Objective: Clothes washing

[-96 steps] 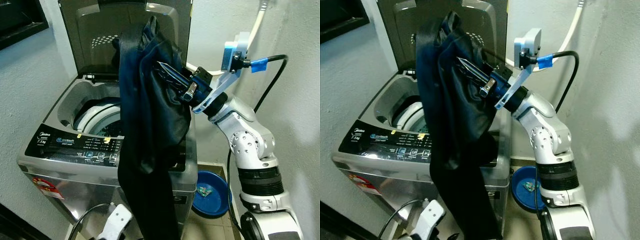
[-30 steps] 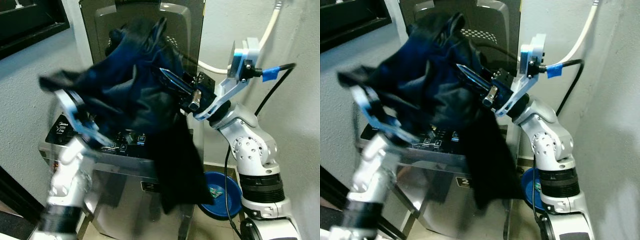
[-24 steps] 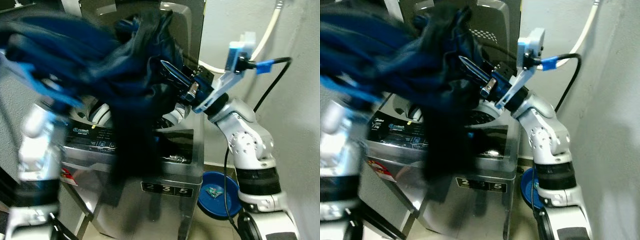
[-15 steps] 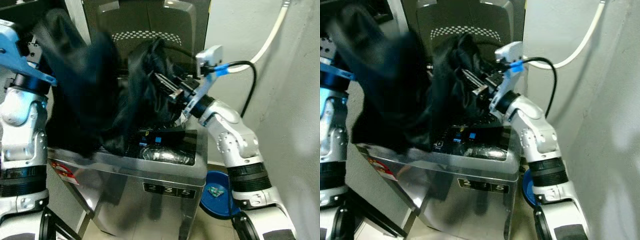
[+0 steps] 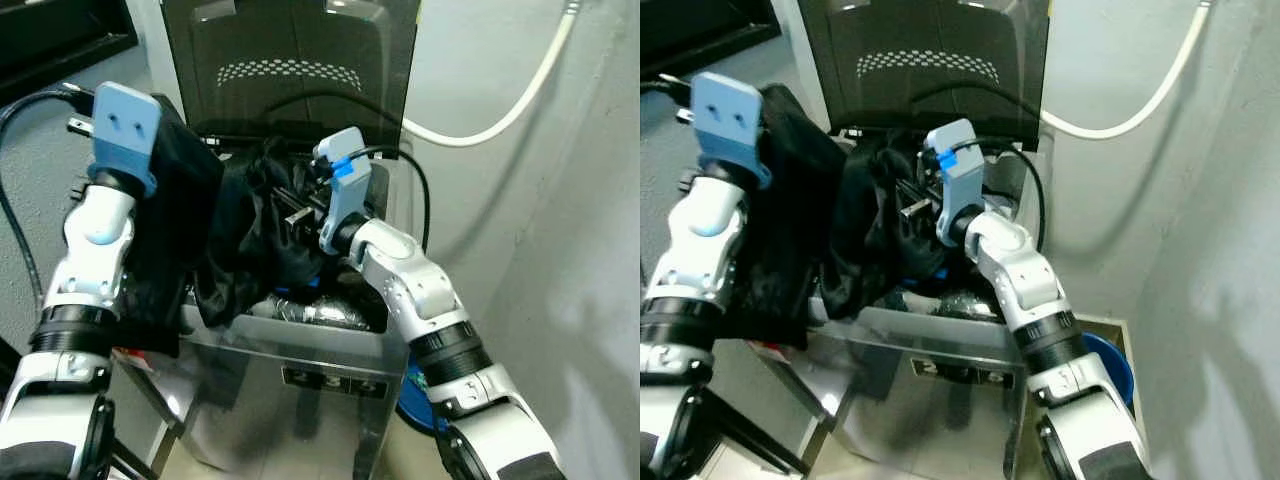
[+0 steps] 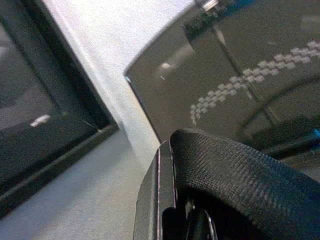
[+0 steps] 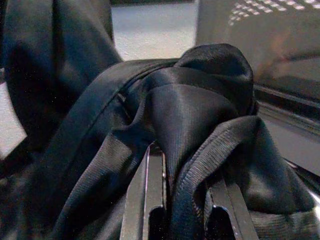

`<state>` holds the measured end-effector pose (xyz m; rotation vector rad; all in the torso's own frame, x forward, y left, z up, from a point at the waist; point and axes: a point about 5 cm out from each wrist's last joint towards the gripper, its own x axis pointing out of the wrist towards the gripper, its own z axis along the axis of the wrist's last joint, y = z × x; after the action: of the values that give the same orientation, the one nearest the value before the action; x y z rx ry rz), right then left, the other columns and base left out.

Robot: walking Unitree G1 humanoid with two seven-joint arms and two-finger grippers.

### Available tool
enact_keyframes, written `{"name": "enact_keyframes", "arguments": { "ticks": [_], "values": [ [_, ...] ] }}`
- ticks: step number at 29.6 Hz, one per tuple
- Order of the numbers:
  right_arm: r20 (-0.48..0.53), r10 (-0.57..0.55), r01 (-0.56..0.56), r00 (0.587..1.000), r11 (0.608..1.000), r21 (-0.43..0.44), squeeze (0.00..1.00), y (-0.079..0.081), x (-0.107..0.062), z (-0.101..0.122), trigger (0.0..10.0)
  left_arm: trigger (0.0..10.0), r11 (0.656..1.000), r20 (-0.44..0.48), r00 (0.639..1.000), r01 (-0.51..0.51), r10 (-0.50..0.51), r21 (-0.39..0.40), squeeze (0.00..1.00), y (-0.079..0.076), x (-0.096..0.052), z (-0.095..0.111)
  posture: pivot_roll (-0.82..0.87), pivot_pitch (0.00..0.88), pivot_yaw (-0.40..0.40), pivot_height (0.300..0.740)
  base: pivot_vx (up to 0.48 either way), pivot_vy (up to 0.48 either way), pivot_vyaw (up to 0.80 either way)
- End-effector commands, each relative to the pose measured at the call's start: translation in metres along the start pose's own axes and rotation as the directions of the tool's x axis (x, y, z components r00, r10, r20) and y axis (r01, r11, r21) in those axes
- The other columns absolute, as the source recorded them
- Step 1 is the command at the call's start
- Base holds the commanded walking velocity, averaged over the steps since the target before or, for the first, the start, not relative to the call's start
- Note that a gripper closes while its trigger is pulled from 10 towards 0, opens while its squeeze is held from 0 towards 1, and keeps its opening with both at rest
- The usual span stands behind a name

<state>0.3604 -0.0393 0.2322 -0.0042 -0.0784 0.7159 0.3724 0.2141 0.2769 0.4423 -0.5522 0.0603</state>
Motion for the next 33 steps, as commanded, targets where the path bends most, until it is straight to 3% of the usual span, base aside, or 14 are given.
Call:
{"name": "enact_keyframes", "arguments": {
  "ticks": [1, 3, 4, 5, 6, 13, 18, 23, 24, 25, 26, 27, 33],
  "values": [
    [-0.036, -0.019, 0.018, 0.999, 1.0, -0.024, 0.0, 0.003, 0.005, -0.001, 10.0, 1.7, 0.999, -0.003, 0.999, 0.053, -0.053, -0.011, 0.0, -0.012, 0.004, 0.0, 0.04, 0.0, 0.014, 0.74, 0.0, 0.0, 0.0],
    [-0.073, -0.054, 0.053, 0.996, 0.998, -0.019, 0.04, 0.001, 0.006, -0.007, 10.0, 1.8, 0.995, -0.012, 0.995, 0.101, -0.102, -0.025, 0.0, -0.028, 0.007, -0.002, 0.04, 0.0, 0.014, 0.74, 0.0, 0.0, 0.0],
    [-0.096, -0.086, 0.086, 0.992, 0.996, -0.007, 0.88, -0.002, 0.005, -0.012, 10.0, 1.9, 0.991, -0.015, 0.992, 0.126, -0.127, -0.036, 0.0, -0.038, 0.008, -0.003, 0.04, 0.0, 0.016, 0.74, 0.0, 0.0, 0.0],
    [-0.096, -0.086, 0.086, 0.992, 0.996, -0.007, 0.88, -0.002, 0.005, -0.012, 10.0, 1.9, 0.991, -0.015, 0.992, 0.126, -0.127, -0.036, 0.0, -0.038, 0.008, -0.003, 0.04, 0.0, 0.016, 0.74, 0.0, 0.0, 0.0],
    [-0.117, -0.117, 0.118, 0.986, 0.993, 0.005, 1.0, -0.005, 0.004, -0.016, 10.0, 1.8, 0.989, -0.018, 0.989, 0.145, -0.146, -0.041, 0.0, -0.046, 0.007, -0.003, 0.03, 0.0, 0.017, 0.74, 0.0, 0.0, 0.0],
    [-0.131, -0.264, 0.275, 0.955, 0.959, 0.069, 1.0, -0.021, -0.001, -0.023, 10.0, 2.2, 0.975, -0.037, 0.975, 0.217, -0.219, -0.056, 0.0, -0.074, 0.002, -0.011, 0.03, 0.0, 0.024, 0.74, 0.0, 0.0, 0.0],
    [-0.074, -0.255, 0.263, 0.964, 0.955, 0.135, 1.0, -0.024, -0.001, -0.014, 10.0, 2.2, 0.961, -0.054, 0.96, 0.272, -0.274, -0.049, 0.0, -0.085, -0.006, -0.019, 0.03, 0.0, 0.027, 0.74, 0.0, 0.0, 0.0],
    [0.0, -0.227, 0.222, 0.974, 0.956, 0.193, 1.0, -0.033, -0.007, 0.001, 10.0, 2.3, 0.941, -0.125, 0.935, 0.336, -0.331, 0.025, 0.0, -0.087, -0.018, -0.038, 0.02, 0.0, 0.035, 0.74, 0.0, 0.0, 0.0],
    [0.012, -0.228, 0.221, 0.974, 0.954, 0.205, 0.69, -0.037, -0.01, 0.003, 10.0, 2.2, 0.939, -0.146, 0.933, 0.339, -0.328, 0.053, 0.0, -0.083, -0.02, -0.042, 0.02, 0.0, 0.037, 0.74, 0.0, 0.0, 0.0],
    [0.022, -0.23, 0.22, 0.973, 0.952, 0.21, 0.3, -0.04, -0.012, 0.004, 10.0, 2.1, 0.941, -0.167, 0.934, 0.331, -0.316, 0.074, 0.0, -0.078, -0.021, -0.047, 0.02, 0.0, 0.041, 0.74, 0.0, 0.0, 0.0],
    [0.022, -0.23, 0.22, 0.973, 0.952, 0.21, 0.3, -0.04, -0.012, 0.004, 10.0, 2.1, 0.941, -0.167, 0.934, 0.331, -0.316, 0.074, 0.0, -0.078, -0.021, -0.047, 0.02, 0.0, 0.041, 0.74, 0.0, 0.0, 0.0],
    [0.03, -0.241, 0.229, 0.97, 0.951, 0.209, 0.0, -0.046, -0.016, 0.005, 10.0, 1.9, 0.943, -0.191, 0.935, 0.32, -0.299, 0.095, 0.0, -0.071, -0.021, -0.051, 0.01, 0.0, 0.045, 0.74, 0.0, 0.0, 0.0],
    [0.04, -0.262, 0.249, 0.964, 0.947, 0.204, 0.0, -0.054, -0.023, 0.006, 10.0, 1.6, 0.947, -0.213, 0.937, 0.303, -0.275, 0.109, 0.0, -0.063, -0.02, -0.054, 0.01, 0.0, 0.05, 0.74, 0.0, 0.0, 0.0]
  ]
}}
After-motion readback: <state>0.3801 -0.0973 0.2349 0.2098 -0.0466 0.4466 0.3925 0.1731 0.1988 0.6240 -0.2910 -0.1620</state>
